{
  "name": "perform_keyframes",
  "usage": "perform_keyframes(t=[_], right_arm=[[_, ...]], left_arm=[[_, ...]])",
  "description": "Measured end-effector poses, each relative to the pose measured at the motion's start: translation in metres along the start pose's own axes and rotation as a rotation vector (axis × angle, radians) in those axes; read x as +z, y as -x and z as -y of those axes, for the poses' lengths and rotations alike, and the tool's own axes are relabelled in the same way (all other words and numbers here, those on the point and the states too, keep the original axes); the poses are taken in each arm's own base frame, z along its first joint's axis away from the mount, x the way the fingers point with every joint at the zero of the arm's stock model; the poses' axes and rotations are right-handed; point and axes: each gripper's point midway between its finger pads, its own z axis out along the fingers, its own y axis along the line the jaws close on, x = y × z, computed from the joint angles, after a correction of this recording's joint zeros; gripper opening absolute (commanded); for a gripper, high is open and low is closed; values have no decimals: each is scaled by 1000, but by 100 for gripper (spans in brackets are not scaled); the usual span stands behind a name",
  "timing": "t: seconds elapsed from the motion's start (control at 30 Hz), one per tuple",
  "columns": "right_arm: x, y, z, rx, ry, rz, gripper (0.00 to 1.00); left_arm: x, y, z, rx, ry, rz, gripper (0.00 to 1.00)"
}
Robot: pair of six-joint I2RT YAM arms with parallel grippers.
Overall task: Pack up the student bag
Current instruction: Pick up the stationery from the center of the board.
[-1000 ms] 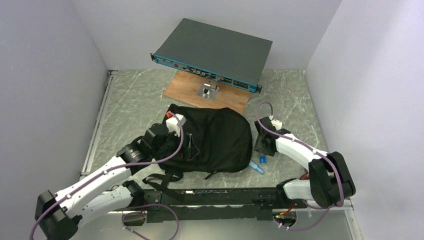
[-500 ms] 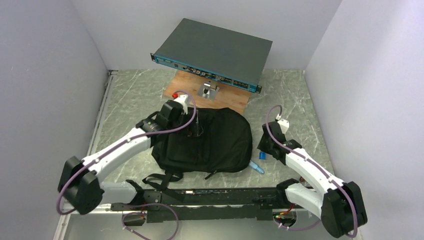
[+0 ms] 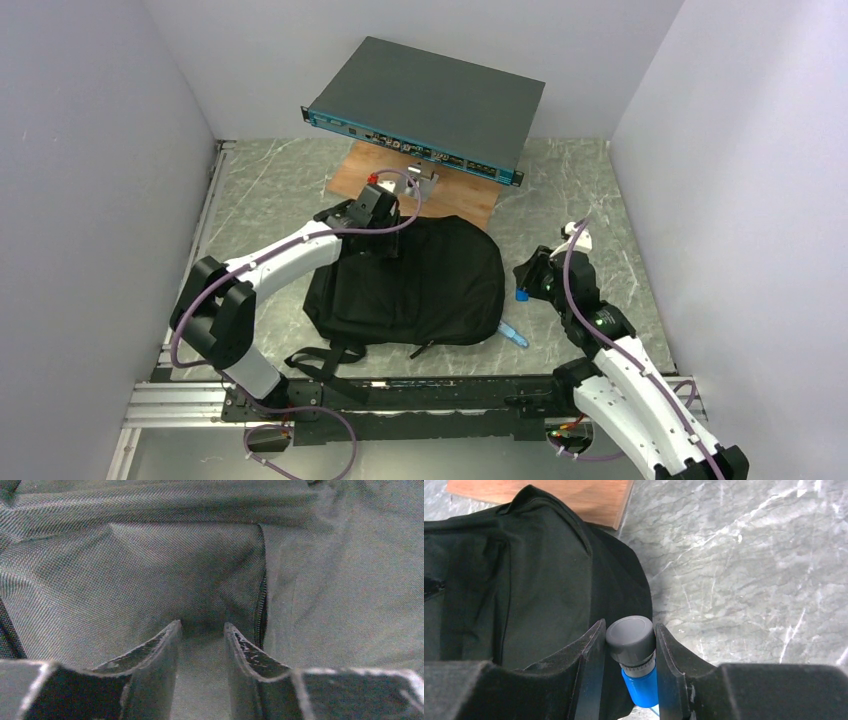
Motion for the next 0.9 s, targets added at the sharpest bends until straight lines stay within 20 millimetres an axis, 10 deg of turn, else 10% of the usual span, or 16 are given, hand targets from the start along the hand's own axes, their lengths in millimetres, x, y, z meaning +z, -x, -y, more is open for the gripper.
perform_keyframes(t=[0.37,0.63,0.77,0.9], right_arm=[[3,-13,-6,-25,43,-58,0],[1,-15,-12,-23,77,-68,0],[0,-15,-14,-22,91,-71,0],[-3,-12,-22,-18,124,-77,0]], left_arm=[[1,-27,-10,29,3,-18,67],[7,-35,23,125,-25,-13,91],[12,-35,25,155,20,-12,80],[18,-33,19,178,77,-9,43]])
